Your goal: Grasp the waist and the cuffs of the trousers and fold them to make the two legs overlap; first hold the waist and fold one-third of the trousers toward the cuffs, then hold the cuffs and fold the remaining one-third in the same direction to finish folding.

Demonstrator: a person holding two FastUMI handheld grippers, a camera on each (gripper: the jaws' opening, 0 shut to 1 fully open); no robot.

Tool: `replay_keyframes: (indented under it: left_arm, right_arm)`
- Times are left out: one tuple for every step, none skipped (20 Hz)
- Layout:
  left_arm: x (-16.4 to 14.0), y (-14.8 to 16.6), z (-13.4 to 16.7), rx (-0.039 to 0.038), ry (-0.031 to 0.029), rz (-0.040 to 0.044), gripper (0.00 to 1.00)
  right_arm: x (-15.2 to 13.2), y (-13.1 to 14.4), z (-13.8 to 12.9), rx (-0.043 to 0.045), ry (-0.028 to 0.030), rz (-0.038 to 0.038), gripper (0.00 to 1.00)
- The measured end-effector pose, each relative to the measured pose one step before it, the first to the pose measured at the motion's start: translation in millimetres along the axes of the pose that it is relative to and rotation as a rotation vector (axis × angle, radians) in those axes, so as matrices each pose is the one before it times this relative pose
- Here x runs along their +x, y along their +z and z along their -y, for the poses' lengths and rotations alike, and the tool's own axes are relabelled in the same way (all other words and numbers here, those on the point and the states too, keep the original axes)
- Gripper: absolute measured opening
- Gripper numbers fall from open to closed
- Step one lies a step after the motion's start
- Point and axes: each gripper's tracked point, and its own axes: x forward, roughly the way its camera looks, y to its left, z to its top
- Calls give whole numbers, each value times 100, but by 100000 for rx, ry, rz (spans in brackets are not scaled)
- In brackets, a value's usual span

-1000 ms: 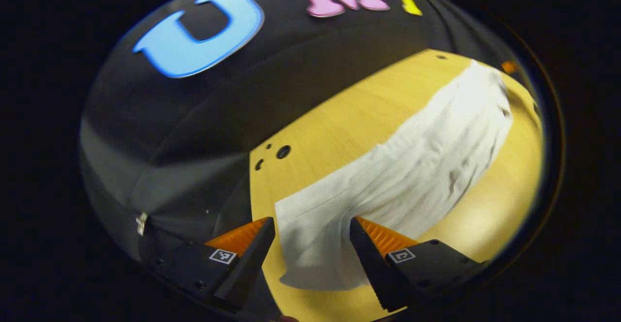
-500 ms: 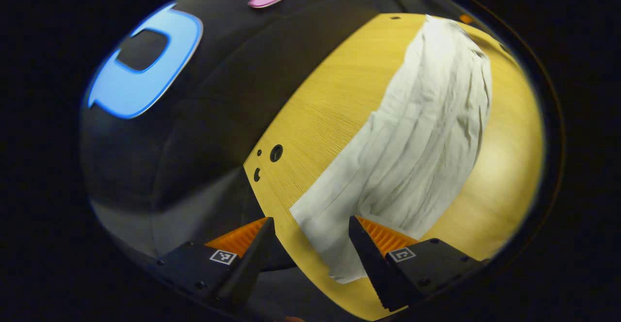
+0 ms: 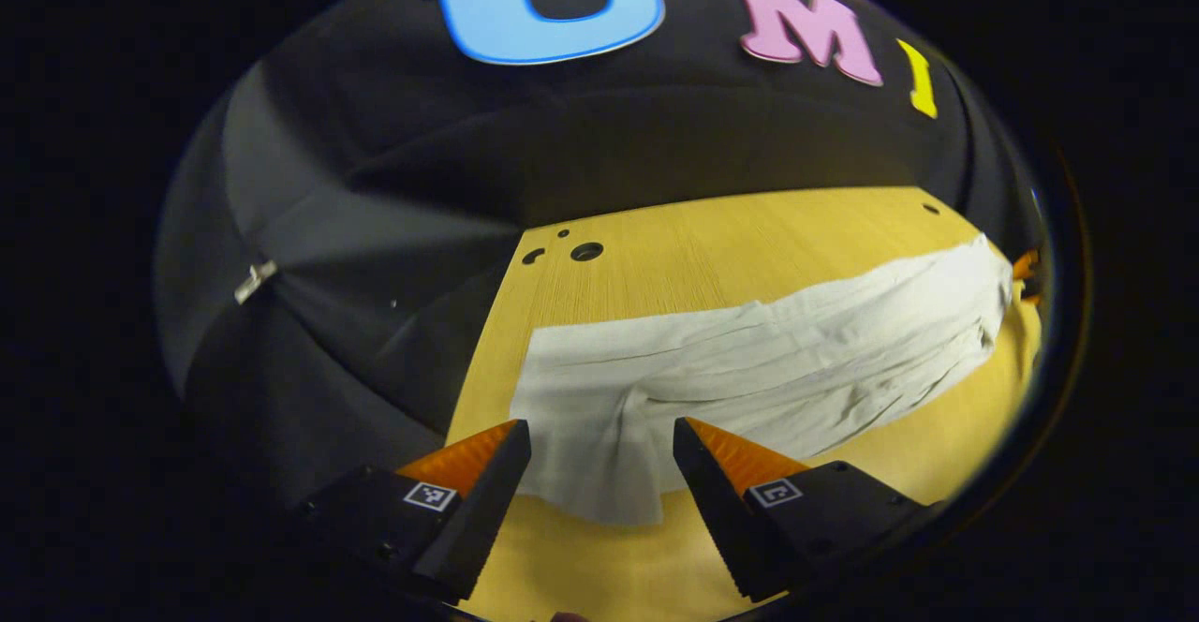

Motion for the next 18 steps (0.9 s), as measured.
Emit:
replay_keyframes:
  left_arm:
    - [-221, -515, 531, -5946, -472, -181, 98]
    - [-199, -253, 270, -4895, -358, 141, 98]
    - [-195, -209, 422, -4014, -164, 250, 98]
    - [279, -180, 305, -3380, -452, -153, 98]
    - [174, -153, 100, -2211, 39, -162, 98]
    - [41, -63, 99, -2000, -156, 112, 98]
    - [-70, -170, 443, -1762, -162, -357, 98]
    - [-90, -71, 142, -1573, -83, -597, 97]
    - [-124, -218, 91, -1428, 402, -543, 96]
    - [249, -579, 248, -1756, 307, -378, 96]
    - [-23, -287, 56, -1803, 493, -296, 96]
    - [-100, -210, 113, -1693, 382, -248, 97]
    - [-112, -279, 145, -1932, 164, -562, 97]
    - [-277, -509, 347, -1956, -46, -551, 96]
    - [-284, -316, 406, -2373, -313, -955, 96]
    - [-48, -293, 295, -2596, -209, -1011, 96]
    - [42, -627, 458, -2786, -421, -1319, 96]
    - [91, -639, 530, -3369, -598, -1224, 96]
  right_arm:
    - [684, 329, -45, 2201, 81, -53, 96]
    - [619, 185, 46, 1816, -523, -36, 97]
    - [474, 326, 159, 1585, -787, 108, 97]
    - [538, 222, 113, 1347, -735, -110, 96]
    - [540, 202, 36, 1401, -492, -170, 96]
    - [450, -106, -108, 1279, -214, -373, 96]
    - [516, -137, 63, 664, -704, -818, 96]
    - [293, 291, -106, 309, -171, 1266, 97]
    - [397, 168, -11, 299, -379, 12, 96]
    - [-48, 234, 34, 459, -177, 1169, 94]
    - [70, 119, 79, 172, -368, 306, 94]
    - [72, 168, 272, -509, -1559, 683, 92]
    - [32, 1, 565, -1196, -2892, -9, 90]
    - [56, -1, 68, -945, -922, 538, 75]
    - [247, -287, 239, -1901, -853, -887, 69]
    - [61, -417, 143, -61, 1037, -3551, 57]
    - [-129, 375, -173, 3717, 1163, 1158, 41]
    - [-145, -598, 40, 3119, 766, -3560, 25]
